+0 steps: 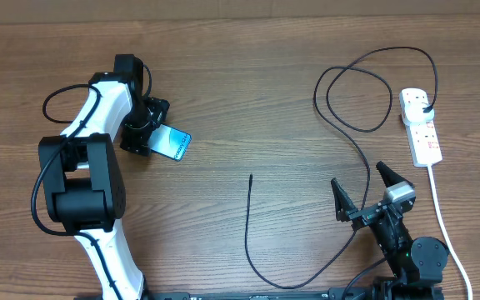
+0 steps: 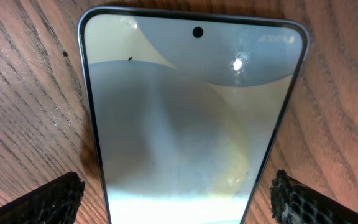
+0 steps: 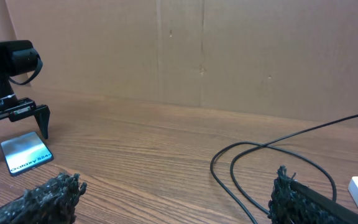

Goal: Plug charger to phone and switch on socket
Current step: 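Close the left gripper on the phone's bottom end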

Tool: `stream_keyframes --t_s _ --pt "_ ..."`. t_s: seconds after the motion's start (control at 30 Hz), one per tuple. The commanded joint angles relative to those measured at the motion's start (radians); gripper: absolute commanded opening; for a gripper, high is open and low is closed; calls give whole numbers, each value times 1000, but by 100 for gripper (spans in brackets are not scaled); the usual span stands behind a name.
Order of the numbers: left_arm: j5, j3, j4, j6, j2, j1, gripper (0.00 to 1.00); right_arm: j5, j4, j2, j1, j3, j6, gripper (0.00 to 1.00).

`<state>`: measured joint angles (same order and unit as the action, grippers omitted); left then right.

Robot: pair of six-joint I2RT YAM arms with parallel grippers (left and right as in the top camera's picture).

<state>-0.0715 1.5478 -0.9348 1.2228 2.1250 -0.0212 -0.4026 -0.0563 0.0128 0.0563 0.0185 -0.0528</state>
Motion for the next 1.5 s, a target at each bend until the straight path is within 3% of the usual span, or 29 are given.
stream_keyframes --t_s 0.0,1.47 --pt "0 -21 -3 -19 13 4 100 10 2 -10 -8 -11 0 100" --pt "27 -40 24 -11 14 30 100 10 2 -10 -8 -11 0 100"
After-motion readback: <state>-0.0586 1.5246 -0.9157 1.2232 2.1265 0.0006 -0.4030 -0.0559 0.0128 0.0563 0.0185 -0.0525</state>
